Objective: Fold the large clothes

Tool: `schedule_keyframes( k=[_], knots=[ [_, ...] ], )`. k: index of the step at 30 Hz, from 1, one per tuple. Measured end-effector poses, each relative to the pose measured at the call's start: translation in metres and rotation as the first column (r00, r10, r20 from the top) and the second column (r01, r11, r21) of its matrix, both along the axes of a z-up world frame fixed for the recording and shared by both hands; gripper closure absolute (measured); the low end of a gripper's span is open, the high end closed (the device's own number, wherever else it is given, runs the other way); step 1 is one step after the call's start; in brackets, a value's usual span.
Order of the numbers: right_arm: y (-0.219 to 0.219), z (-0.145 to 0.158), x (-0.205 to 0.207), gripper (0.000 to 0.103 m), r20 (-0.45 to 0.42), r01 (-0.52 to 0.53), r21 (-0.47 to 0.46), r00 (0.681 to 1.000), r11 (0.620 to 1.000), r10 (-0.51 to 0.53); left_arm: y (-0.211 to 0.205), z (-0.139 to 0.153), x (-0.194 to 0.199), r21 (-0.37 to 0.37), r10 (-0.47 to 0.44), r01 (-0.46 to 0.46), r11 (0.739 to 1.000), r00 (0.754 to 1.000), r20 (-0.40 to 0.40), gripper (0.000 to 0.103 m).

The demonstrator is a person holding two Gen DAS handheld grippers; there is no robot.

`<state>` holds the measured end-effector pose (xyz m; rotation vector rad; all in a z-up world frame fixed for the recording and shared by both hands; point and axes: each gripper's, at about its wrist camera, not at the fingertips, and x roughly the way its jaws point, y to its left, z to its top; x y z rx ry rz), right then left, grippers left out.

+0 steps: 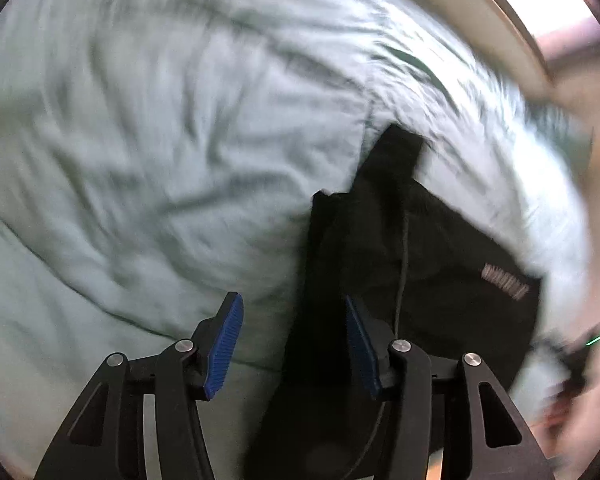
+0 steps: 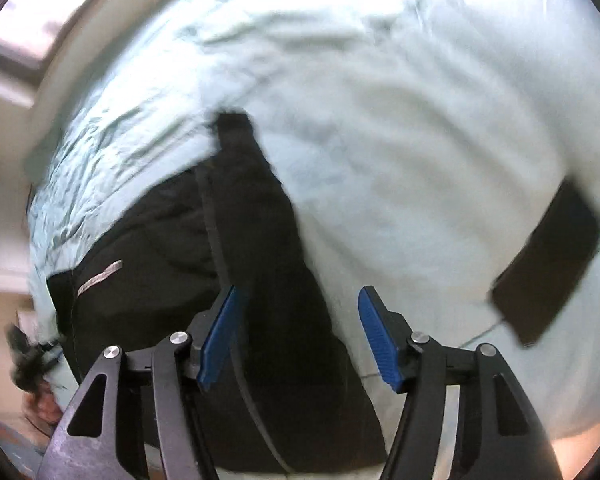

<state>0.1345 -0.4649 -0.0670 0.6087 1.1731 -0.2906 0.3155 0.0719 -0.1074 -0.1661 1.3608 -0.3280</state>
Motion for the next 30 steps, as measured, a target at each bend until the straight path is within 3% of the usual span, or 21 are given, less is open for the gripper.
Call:
schedule_keyframes(
  k=[2,6,8,10,12,14,17,22,26,30],
  knots=[
    [0.027,0.017,0.006,0.036,0.026,-0.065,-0.035,0.997,0.997,0.066,-0.032,0.031,-0.017,0.083,-0.103,0.095,0.992,0.990,0.098,0.049],
    [0.088,0.010,0.005,0.035,0.009,-0.217,-0.067,0.976,0.974,0.218,-0.095,0.048,-0.059,0.111,-0.244,0.227,0.968,0.953,0.182,0.049],
    [0.110,-0.014,0.005,0.035,-0.052,-0.267,-0.102,0.963,0.958,0.263,-0.122,0.035,-0.070,0.069,-0.263,0.256,0.964,0.954,0.147,0.048],
    [0.124,-0.040,0.009,0.035,-0.106,-0.302,-0.098,0.951,0.948,0.292,-0.142,0.003,-0.081,0.041,-0.279,0.276,0.960,0.958,0.067,0.048],
    [0.136,-0.074,0.015,0.036,-0.190,-0.328,-0.095,0.933,0.940,0.306,-0.156,-0.027,-0.083,0.082,-0.265,0.262,0.961,0.964,0.022,0.046],
    [0.136,-0.088,0.014,0.034,-0.209,-0.327,-0.104,0.931,0.939,0.300,-0.159,-0.046,-0.081,0.092,-0.230,0.228,0.969,0.973,0.009,0.045],
    [0.134,-0.092,0.018,0.033,-0.219,-0.310,-0.107,0.934,0.945,0.282,-0.168,-0.043,-0.079,0.136,-0.233,0.227,0.964,0.972,0.029,0.038],
    [0.131,-0.086,0.016,0.032,-0.201,-0.284,-0.092,0.944,0.954,0.261,-0.164,-0.043,-0.072,0.094,-0.228,0.227,0.969,0.974,0.003,0.030],
    [0.123,-0.076,0.019,0.032,-0.204,-0.239,-0.062,0.953,0.969,0.222,-0.162,-0.033,-0.070,0.106,-0.240,0.239,0.965,0.971,-0.004,0.029],
    [0.116,-0.058,0.013,0.031,-0.202,-0.175,-0.010,0.965,0.985,0.169,-0.158,-0.004,-0.075,0.158,-0.228,0.215,0.964,0.971,0.067,0.029]
  ],
)
